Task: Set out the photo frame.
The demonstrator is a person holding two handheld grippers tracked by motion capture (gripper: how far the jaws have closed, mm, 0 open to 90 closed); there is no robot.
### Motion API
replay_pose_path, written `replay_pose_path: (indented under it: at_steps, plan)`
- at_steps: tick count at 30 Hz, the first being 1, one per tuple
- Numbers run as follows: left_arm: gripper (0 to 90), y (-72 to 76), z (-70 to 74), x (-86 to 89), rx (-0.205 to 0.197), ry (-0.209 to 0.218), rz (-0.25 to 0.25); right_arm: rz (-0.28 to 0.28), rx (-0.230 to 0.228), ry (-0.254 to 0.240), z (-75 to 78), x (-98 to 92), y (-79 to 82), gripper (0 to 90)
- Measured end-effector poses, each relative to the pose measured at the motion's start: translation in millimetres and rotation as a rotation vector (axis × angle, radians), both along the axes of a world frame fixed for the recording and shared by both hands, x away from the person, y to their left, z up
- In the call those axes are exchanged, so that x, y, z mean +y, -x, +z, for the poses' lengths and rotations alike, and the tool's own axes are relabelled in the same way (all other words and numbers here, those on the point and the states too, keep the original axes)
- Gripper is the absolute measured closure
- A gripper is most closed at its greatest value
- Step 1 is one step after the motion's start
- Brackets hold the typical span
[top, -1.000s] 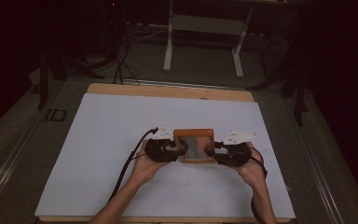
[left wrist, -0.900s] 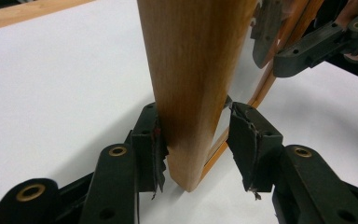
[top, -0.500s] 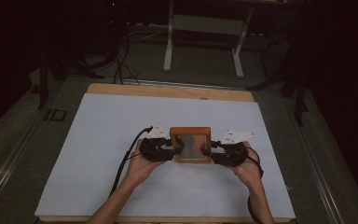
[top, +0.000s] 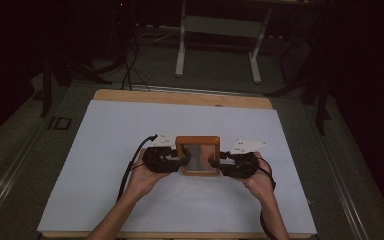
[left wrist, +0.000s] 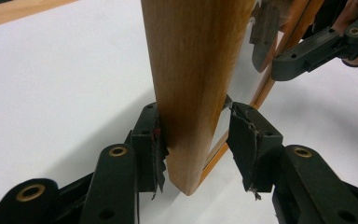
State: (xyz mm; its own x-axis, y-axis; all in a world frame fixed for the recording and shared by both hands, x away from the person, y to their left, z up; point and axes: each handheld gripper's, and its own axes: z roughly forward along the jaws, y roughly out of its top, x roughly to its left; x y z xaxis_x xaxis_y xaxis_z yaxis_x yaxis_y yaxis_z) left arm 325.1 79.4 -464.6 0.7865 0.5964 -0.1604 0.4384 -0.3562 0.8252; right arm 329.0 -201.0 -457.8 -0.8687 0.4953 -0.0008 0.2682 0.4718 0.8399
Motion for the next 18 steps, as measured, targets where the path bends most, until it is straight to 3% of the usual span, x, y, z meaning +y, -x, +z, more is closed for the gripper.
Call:
replay_pose_path:
  at_steps: [18]
  plan:
    - [57.1, 4.9, 3.4, 18.8, 0.058, -0.018, 0.021, 0.022, 0.036, -0.024, -3.6, 16.9, -0.1, 60.8]
